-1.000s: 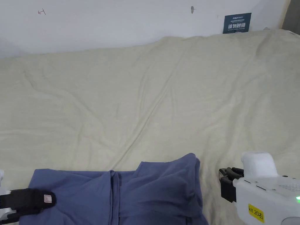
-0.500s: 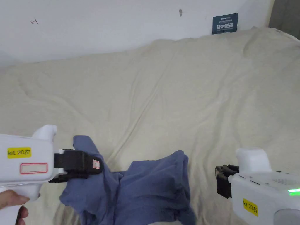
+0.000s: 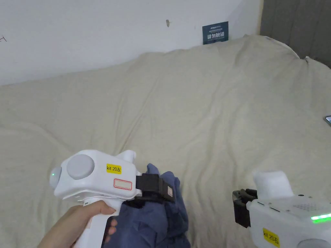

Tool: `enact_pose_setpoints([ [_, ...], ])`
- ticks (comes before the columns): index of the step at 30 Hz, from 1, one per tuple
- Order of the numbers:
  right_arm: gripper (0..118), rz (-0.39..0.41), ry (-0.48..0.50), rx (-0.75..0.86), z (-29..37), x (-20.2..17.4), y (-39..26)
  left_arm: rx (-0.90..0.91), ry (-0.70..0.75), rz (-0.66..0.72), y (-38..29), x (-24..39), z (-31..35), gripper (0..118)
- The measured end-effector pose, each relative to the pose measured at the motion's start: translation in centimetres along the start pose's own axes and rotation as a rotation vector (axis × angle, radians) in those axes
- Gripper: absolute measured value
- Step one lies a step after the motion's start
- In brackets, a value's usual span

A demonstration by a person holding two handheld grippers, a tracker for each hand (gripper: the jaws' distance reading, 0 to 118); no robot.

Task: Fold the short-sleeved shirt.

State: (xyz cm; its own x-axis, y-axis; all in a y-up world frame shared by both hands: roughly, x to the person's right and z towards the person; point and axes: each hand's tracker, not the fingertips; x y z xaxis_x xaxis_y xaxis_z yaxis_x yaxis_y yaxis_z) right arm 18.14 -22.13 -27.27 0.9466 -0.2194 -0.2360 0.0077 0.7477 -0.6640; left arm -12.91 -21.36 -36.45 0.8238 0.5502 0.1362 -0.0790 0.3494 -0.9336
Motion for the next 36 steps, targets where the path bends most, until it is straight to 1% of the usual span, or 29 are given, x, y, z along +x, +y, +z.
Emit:
enact_pose_setpoints([
  [1,0,-0.005,0.002,0.000,-0.1,0.1,-0.1,0.012,-0.030,-0.006,-0.1,0.2,0.4,90],
  [2,0,-0.013,0.003,-0.002,-0.2,0.2,-0.1,0.037,-0.040,-0.021,-0.3,0.3,1.0,110],
  [3,0,-0.022,0.006,-0.007,-0.3,0.3,-0.1,0.102,-0.042,-0.036,-0.6,0.6,2.0,116],
  [5,0,-0.036,0.017,-0.016,-0.6,0.3,0.0,0.159,-0.041,-0.089,-0.7,1.2,4.0,116],
  [7,0,-0.033,0.024,-0.018,-0.6,0.1,0.0,0.183,-0.001,-0.129,-0.8,0.9,5.7,116],
  [10,0,0.005,0.000,-0.012,-0.6,-0.4,-0.1,0.170,0.040,-0.096,-1.3,0.3,7.0,115],
  [11,0,0.004,0.000,-0.010,-0.5,-0.5,0.0,0.154,0.057,-0.065,-1.7,-0.1,7.0,109],
  [12,0,0.002,0.005,-0.007,-0.5,-0.4,0.0,0.157,0.062,-0.054,-2.1,-0.5,6.9,82],
  [13,0,-0.005,0.015,-0.002,-0.4,-0.3,0.0,0.163,0.065,-0.063,-2.4,-0.5,6.6,45],
  [14,0,-0.016,0.021,0.001,-0.4,-0.3,0.1,0.178,0.063,-0.058,-2.9,-0.7,6.1,0],
  [16,0,-0.022,0.025,-0.002,-0.6,-0.2,0.2,0.185,0.063,-0.035,-3.3,-0.8,4.6,0],
  [18,0,-0.012,0.014,-0.003,-0.6,-0.2,0.2,0.123,0.057,-0.049,-3.5,0.1,3.1,0],
  [20,0,-0.007,0.007,-0.007,-0.7,-0.1,0.1,0.098,-0.013,-0.057,-3.7,1.1,1.8,0],
  [22,0,-0.012,0.008,-0.009,-0.7,0.2,0.0,0.090,-0.069,-0.071,-3.7,0.7,-0.1,0],
  [26,0,-0.015,0.006,-0.019,-0.7,0.5,-0.1,-0.001,-0.016,-0.089,-3.6,1.7,-4.1,0],
  [29,0,-0.012,-0.002,-0.025,-0.7,0.7,-0.3,-0.088,-0.089,-0.104,-4.2,1.9,-7.0,0],
  [30,0,-0.016,-0.004,-0.023,-0.6,0.8,-0.2,-0.105,-0.080,-0.096,-4.4,2.1,-7.5,0],
  [33,0,-0.022,-0.007,-0.018,-0.4,0.9,-0.2,-0.113,-0.084,-0.144,-5.1,3.0,-8.7,0],
  [36,0,-0.009,-0.018,-0.014,-0.1,0.8,0.1,-0.095,-0.084,-0.179,-5.2,4.1,-8.3,0],
])
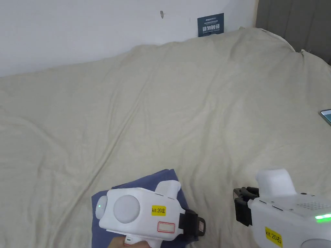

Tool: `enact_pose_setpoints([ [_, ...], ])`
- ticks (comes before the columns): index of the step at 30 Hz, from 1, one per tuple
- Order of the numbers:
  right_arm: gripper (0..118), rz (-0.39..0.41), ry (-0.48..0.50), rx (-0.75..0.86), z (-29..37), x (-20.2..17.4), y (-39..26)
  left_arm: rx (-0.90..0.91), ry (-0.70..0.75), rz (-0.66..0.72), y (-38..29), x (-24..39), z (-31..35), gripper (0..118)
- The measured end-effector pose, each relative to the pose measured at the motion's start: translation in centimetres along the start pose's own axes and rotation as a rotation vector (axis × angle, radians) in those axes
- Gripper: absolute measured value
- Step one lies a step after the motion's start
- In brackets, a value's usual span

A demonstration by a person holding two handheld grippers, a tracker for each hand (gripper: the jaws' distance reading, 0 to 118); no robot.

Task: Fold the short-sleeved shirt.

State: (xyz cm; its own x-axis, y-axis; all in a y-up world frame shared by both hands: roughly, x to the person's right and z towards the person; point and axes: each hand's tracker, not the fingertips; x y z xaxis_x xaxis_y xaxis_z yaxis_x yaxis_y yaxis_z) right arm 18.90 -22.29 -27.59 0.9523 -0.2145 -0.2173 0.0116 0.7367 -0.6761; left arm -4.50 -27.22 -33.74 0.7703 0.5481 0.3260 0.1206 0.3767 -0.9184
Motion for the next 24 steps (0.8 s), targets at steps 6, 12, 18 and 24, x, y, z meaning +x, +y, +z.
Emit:
enact_pose_setpoints([
  [6,0,0.041,0.005,0.015,0.5,-1.2,0.8,0.217,-0.015,0.011,-1.6,-0.3,7.8,0],
  [12,0,0.147,0.137,0.023,-1.7,-6.8,1.1,0.475,0.075,0.172,-6.1,-5.5,17.8,0],
  [18,0,0.250,0.209,-0.024,-7.1,-13.2,-0.5,0.568,0.074,0.406,-11.2,-11.8,20.5,0],
  [24,0,0.266,0.109,-0.033,-10.2,-13.1,-2.9,0.551,-0.057,0.472,-13.3,-14.6,18.7,21],
])
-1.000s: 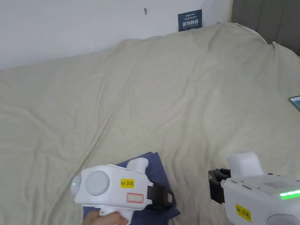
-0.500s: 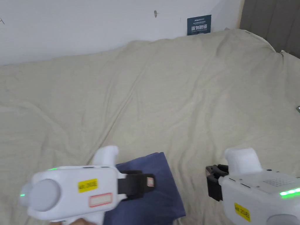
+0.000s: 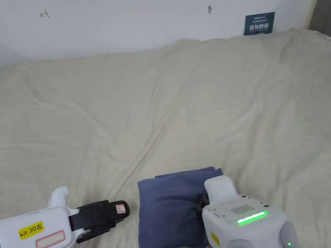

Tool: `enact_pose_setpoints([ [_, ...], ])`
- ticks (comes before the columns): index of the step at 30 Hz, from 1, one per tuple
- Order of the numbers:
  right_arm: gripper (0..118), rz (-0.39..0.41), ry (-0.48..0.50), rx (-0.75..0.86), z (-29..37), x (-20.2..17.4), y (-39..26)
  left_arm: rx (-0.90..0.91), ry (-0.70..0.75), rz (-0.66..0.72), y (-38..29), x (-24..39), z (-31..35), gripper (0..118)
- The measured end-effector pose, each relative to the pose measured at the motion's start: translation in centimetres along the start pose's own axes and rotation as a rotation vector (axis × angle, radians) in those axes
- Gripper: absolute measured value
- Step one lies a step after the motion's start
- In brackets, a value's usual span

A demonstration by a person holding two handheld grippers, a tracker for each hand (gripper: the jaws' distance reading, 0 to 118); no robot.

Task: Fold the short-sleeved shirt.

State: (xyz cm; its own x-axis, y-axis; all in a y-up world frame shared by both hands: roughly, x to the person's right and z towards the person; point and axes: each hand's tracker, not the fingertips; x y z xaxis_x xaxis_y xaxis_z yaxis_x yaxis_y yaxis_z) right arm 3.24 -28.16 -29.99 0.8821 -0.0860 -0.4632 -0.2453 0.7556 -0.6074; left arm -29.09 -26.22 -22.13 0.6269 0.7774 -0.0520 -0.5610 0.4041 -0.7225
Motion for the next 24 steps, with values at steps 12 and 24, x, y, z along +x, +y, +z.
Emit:
enact_pose_setpoints([
  [12,0,-0.048,0.000,0.007,0.2,0.5,0.0,-0.169,-0.157,0.092,2.3,-1.8,-8.5,104],
  [24,0,-0.079,-0.004,0.020,0.4,0.6,0.4,-0.267,-0.116,0.112,2.7,-1.2,-12.4,36],
])
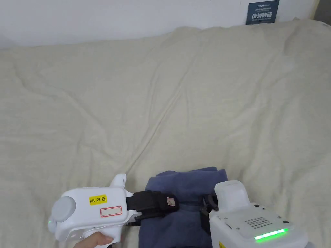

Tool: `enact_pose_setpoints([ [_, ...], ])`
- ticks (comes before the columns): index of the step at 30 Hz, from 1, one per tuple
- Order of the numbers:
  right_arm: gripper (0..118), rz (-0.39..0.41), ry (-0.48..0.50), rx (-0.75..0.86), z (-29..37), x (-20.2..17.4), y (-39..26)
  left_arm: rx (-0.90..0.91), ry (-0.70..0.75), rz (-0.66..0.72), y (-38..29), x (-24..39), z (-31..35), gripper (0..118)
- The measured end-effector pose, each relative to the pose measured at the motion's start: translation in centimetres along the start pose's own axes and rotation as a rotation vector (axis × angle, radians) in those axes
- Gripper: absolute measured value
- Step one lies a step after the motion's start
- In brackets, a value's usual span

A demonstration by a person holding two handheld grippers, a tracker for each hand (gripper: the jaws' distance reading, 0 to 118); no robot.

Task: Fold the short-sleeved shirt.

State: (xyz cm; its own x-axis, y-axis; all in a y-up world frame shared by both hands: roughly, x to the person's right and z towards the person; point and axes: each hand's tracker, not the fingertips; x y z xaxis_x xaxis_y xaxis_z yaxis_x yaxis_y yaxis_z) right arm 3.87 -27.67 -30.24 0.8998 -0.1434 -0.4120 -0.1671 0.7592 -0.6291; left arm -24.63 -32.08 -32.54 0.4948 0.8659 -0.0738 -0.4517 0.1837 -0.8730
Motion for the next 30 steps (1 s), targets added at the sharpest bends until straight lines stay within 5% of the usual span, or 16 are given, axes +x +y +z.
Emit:
enact_pose_setpoints([
  [13,0,0.118,-0.138,0.467,5.9,-6.2,4.3,0.016,0.134,-0.101,1.8,0.2,6.3,35],
  [30,0,0.120,-0.164,0.716,3.0,-17.8,8.9,0.261,0.580,-0.122,9.0,-8.0,31.4,35],
])
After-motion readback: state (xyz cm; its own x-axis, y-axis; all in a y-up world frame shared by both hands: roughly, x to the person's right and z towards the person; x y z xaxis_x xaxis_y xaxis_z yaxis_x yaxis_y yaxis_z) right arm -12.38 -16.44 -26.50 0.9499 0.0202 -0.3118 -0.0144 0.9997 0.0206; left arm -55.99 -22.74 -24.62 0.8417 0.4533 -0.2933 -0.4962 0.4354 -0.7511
